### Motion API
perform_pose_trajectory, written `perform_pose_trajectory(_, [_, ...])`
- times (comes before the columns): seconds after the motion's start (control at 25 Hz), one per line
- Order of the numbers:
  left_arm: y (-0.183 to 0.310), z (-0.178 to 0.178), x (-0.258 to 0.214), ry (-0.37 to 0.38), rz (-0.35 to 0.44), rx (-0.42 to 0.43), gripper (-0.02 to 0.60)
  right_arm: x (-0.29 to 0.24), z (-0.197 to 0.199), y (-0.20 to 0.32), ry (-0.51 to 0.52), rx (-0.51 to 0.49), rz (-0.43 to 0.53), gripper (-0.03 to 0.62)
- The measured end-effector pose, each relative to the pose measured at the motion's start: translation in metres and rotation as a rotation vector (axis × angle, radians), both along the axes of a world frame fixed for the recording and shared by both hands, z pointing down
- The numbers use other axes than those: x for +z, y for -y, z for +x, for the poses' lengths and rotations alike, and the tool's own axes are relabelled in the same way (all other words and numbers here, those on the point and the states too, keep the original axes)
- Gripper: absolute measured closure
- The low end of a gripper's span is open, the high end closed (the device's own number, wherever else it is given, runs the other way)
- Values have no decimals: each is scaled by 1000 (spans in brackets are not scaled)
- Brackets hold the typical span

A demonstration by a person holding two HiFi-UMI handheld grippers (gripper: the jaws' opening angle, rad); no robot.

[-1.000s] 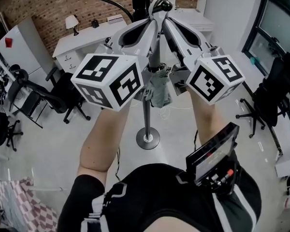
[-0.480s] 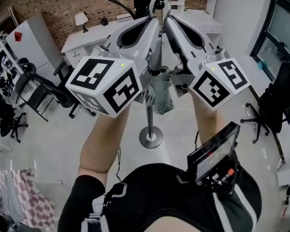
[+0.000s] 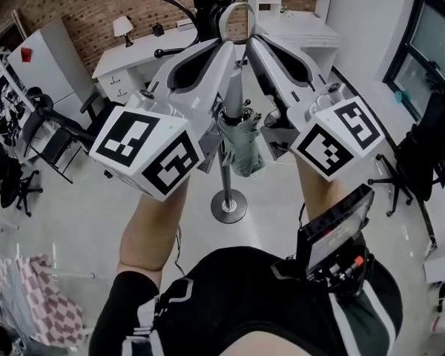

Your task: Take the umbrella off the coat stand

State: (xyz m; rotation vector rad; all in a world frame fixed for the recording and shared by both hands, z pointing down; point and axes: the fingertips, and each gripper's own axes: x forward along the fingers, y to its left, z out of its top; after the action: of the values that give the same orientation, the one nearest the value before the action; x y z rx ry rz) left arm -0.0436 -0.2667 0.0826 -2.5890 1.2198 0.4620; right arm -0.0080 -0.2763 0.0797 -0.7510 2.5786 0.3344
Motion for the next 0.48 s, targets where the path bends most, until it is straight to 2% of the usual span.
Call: perform_pose_trajectory(0.48, [-15, 2, 51, -14, -66, 26, 571, 52, 4, -13, -48, -49, -77, 583])
